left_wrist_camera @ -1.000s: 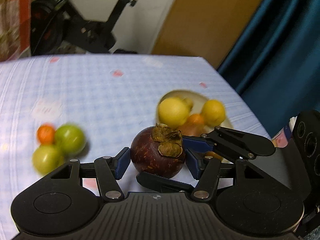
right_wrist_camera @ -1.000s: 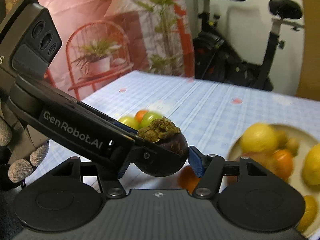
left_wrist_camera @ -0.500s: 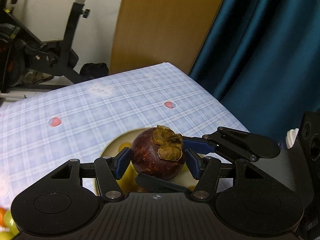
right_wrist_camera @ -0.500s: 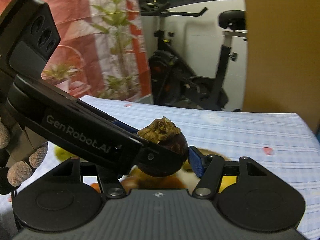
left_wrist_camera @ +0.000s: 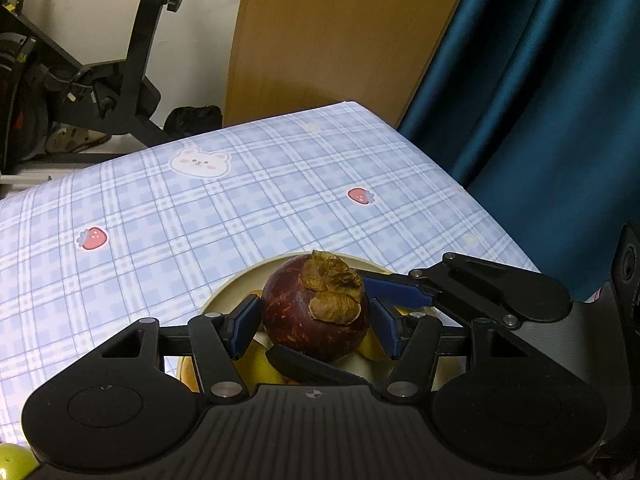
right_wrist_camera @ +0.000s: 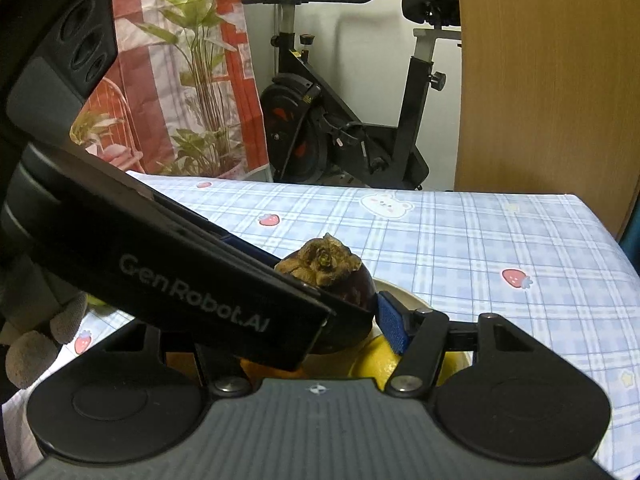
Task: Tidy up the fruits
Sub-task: 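Lift the mangosteen and carry it over the beige plate, then lower the mangosteen onto the plate and open both tools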
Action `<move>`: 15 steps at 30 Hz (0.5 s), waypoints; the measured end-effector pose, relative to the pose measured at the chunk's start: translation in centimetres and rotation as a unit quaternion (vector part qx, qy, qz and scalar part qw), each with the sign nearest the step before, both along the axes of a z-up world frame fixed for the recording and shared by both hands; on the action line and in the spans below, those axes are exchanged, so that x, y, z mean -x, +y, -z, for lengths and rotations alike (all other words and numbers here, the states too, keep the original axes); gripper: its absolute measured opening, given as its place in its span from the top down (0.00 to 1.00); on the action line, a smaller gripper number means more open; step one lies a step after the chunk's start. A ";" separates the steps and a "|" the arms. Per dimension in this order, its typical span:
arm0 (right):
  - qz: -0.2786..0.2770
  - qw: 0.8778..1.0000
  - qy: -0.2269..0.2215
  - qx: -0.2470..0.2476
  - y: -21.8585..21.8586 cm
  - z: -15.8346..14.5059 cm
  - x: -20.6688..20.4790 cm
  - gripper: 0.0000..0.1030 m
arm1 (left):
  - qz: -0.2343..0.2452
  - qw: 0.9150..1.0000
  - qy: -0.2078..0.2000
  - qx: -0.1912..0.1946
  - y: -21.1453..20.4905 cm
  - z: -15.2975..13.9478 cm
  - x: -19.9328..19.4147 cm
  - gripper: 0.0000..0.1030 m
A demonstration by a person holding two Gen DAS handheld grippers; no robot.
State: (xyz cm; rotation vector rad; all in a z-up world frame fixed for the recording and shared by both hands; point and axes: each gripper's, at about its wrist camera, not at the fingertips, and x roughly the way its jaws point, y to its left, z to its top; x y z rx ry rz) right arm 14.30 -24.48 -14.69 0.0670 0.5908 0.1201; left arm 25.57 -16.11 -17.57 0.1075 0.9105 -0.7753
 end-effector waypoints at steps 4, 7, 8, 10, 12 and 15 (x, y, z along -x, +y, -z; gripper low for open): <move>0.004 1.000 0.005 0.003 0.1 -0.1 -0.3 0.38 | -0.008 1.000 -0.003 0.001 0.5 -0.2 0.3 0.38; 0.009 1.000 0.009 0.008 0.2 -0.2 -0.4 0.38 | -0.022 1.000 0.000 0.013 1.4 -0.5 0.5 0.38; 0.010 1.000 0.010 0.009 0.3 -0.2 -0.3 0.38 | -0.027 0.999 0.001 0.019 1.8 -0.6 0.6 0.38; 0.012 1.000 0.009 0.010 0.4 -0.3 -0.1 0.38 | -0.037 0.999 0.002 0.027 2.6 -0.9 0.8 0.38; 0.014 1.000 0.007 0.009 0.6 -0.5 0.3 0.38 | -0.045 0.998 0.000 0.036 3.4 -1.4 1.1 0.38; 0.019 1.000 0.001 0.008 1.0 -1.0 1.0 0.38 | -0.067 0.997 -0.007 0.048 4.8 -2.5 1.9 0.38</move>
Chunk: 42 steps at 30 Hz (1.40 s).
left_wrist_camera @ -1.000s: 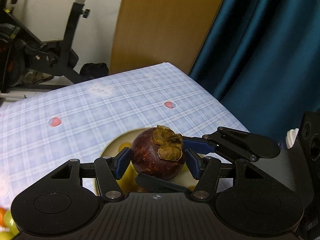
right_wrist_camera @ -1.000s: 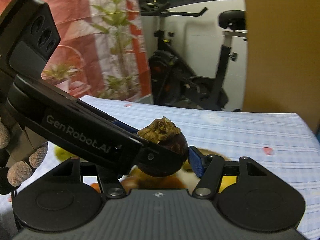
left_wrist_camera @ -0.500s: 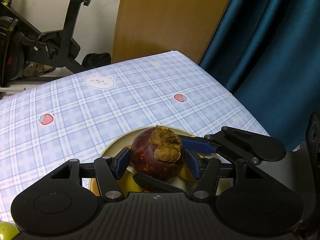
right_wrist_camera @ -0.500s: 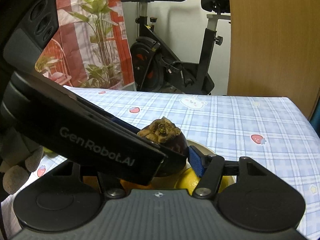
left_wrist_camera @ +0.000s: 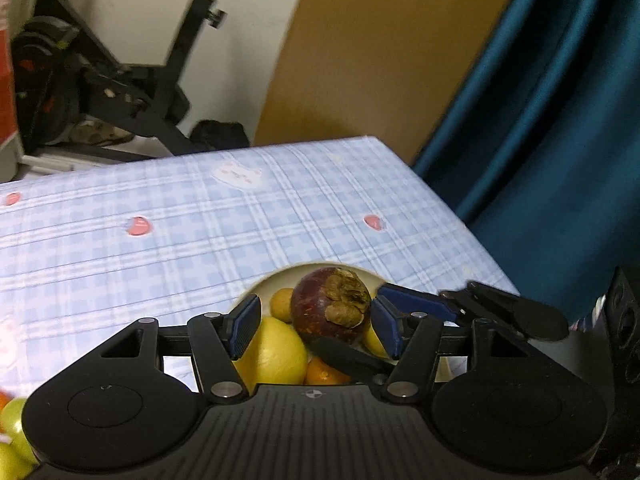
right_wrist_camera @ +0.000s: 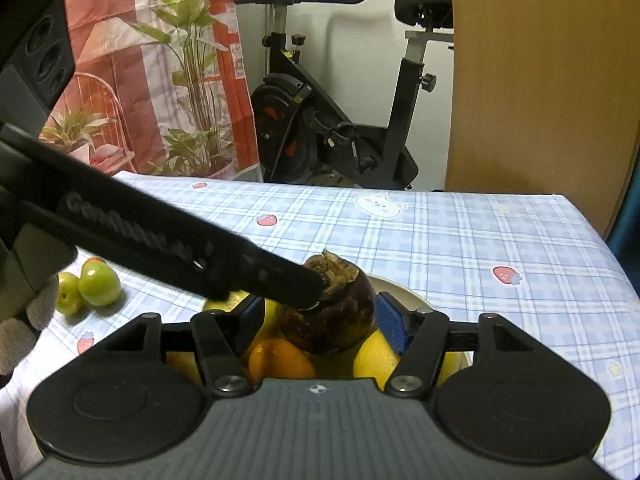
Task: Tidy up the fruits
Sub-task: 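Lower the mangosteen onto the plate and open both tools, then move both tools to a small orange on the table and close on it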
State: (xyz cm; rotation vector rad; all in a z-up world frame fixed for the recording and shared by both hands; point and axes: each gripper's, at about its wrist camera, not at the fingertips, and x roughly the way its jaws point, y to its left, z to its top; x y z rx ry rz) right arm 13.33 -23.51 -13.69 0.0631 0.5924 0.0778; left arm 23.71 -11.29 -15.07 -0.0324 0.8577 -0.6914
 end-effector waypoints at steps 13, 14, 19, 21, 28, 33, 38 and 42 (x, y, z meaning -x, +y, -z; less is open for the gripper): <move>0.000 0.998 -0.054 -0.037 3.6 -2.7 3.6 0.38 | -0.132 0.986 -0.100 -0.033 9.3 -3.2 6.6 0.38; -0.005 0.998 -0.055 -0.042 4.1 -2.8 3.7 0.38 | -0.140 0.984 -0.102 -0.034 9.9 -3.2 6.9 0.38; -0.032 0.997 -0.055 -0.042 6.8 -2.6 4.1 0.38 | -0.180 0.976 -0.112 -0.047 13.7 -3.5 7.9 0.38; -0.043 0.997 -0.049 -0.042 7.7 -2.3 4.2 0.38 | -0.197 0.973 -0.112 -0.054 15.6 -3.7 8.2 0.38; -0.065 0.997 -0.029 -0.039 9.7 -1.5 3.6 0.38 | -0.279 0.952 -0.117 -0.048 23.4 -6.0 7.7 0.37; -0.071 0.996 -0.026 -0.038 10.7 -1.3 2.9 0.38 | -0.284 0.949 -0.130 -0.047 25.4 -7.3 7.5 0.37; -0.087 0.996 -0.009 -0.033 11.7 -0.6 2.4 0.47 | -0.265 0.953 -0.130 -0.060 25.1 -6.9 7.6 0.37; -0.095 0.995 0.018 -0.025 12.0 0.7 2.5 0.52 | -0.261 0.958 -0.109 -0.045 24.9 -5.0 8.1 0.37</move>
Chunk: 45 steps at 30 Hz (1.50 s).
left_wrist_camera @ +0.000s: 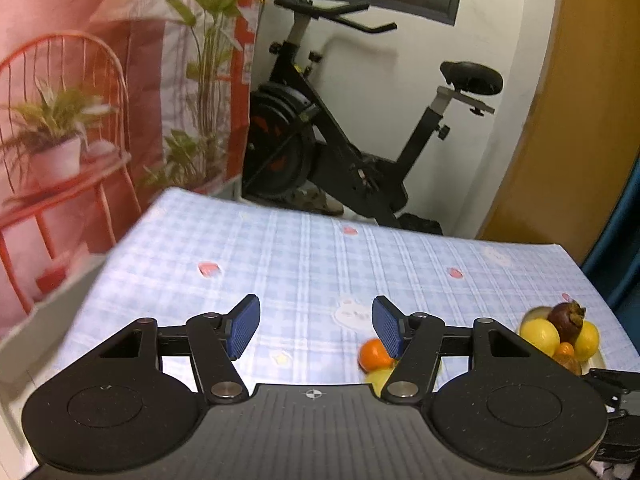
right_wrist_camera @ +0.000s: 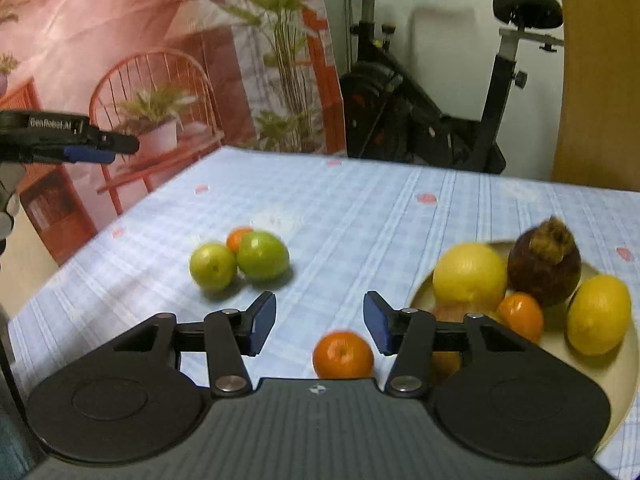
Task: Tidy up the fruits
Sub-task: 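Move both tools to a small orange on the table and close on it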
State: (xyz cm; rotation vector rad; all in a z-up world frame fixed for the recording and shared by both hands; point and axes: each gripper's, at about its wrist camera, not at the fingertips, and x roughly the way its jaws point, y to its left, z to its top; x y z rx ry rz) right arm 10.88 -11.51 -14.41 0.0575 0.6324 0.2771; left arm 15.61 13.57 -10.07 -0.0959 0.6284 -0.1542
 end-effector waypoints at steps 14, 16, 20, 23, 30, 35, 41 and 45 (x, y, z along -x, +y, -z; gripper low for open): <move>-0.014 0.995 0.024 0.097 2.1 2.4 -0.6 0.52 | 0.000 0.999 0.037 0.030 -0.8 3.1 0.7 0.36; -0.023 0.993 0.024 0.113 2.7 2.7 -0.6 0.52 | 0.000 0.999 0.043 0.032 -0.8 3.4 0.7 0.34; -0.039 0.992 0.028 0.117 3.5 3.2 -0.7 0.52 | 0.002 0.998 0.052 0.033 -0.9 3.8 1.0 0.34; -0.048 0.992 0.035 0.109 3.7 3.5 -0.8 0.57 | 0.003 0.998 0.055 0.033 -1.0 3.8 1.1 0.34; -0.049 0.995 0.029 0.087 3.9 3.7 -1.1 0.61 | 0.003 0.998 0.059 0.032 -1.2 3.9 1.1 0.34; -0.056 0.996 0.019 0.067 3.9 3.9 -1.4 0.61 | 0.001 0.997 0.065 0.031 -1.2 4.2 1.0 0.34; -0.056 0.997 0.012 0.046 3.8 4.8 -1.3 0.62 | -0.007 0.997 0.072 0.036 -0.9 4.7 0.7 0.34; -0.053 0.998 0.007 0.025 3.3 4.9 -1.1 0.62 | -0.004 0.997 0.072 0.034 -1.2 5.0 0.1 0.34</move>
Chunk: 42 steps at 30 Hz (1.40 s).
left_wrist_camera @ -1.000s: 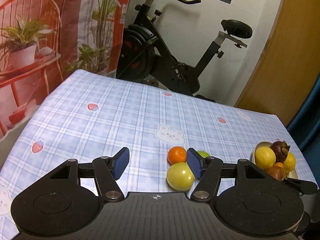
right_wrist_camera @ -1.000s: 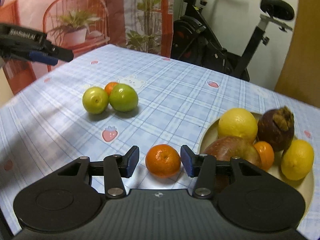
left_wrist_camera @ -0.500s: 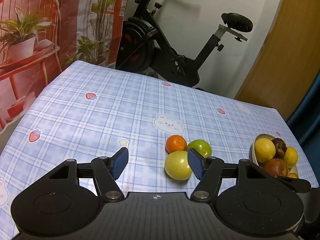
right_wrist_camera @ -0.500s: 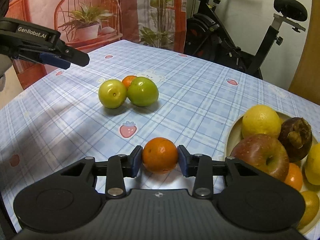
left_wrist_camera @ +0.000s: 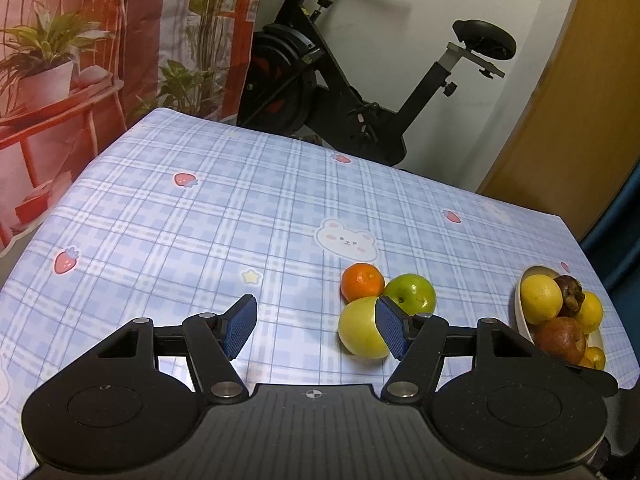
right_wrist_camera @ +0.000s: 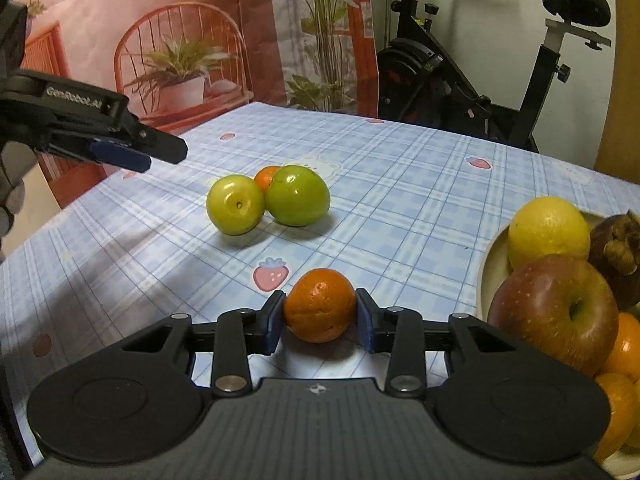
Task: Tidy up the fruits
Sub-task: 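Move both tools to a small orange on the table and close on it, then lift the small orange between both tools' fingers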
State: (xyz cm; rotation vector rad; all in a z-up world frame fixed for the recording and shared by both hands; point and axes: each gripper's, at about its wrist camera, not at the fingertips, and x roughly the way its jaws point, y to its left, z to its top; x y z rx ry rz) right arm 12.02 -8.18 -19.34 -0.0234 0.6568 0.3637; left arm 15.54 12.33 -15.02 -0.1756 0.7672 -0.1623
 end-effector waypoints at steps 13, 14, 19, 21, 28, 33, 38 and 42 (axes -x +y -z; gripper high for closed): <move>0.004 1.000 -0.018 -0.022 -0.6 0.3 0.8 0.62 | 0.017 0.998 -0.035 -0.045 -0.8 -0.8 -5.8 0.41; 0.004 1.000 -0.018 -0.024 -0.7 0.3 0.8 0.62 | 0.022 0.999 -0.029 -0.038 -0.9 -0.3 -6.3 0.41; 0.004 0.999 -0.016 -0.030 -0.7 0.3 0.7 0.62 | 0.053 0.998 -0.001 -0.025 -2.0 2.0 -7.6 0.41; 0.004 0.999 -0.015 -0.033 -0.9 0.2 0.7 0.62 | 0.061 0.998 0.006 -0.019 -2.3 2.6 -7.8 0.41; 0.004 0.999 -0.013 -0.040 -1.1 0.2 0.7 0.62 | 0.083 0.996 0.029 0.018 -2.6 4.0 -7.5 0.45; 0.004 0.999 -0.012 -0.042 -1.2 0.1 0.7 0.62 | 0.118 0.992 0.038 0.012 -3.4 4.8 -6.5 0.47; 0.003 0.999 -0.012 -0.042 -1.3 0.1 0.7 0.62 | 0.123 0.992 0.034 0.004 -4.0 4.8 -6.2 0.48; 0.003 0.999 -0.012 -0.043 -1.3 0.1 0.6 0.62 | 0.118 0.993 0.032 0.004 -4.0 4.8 -6.6 0.49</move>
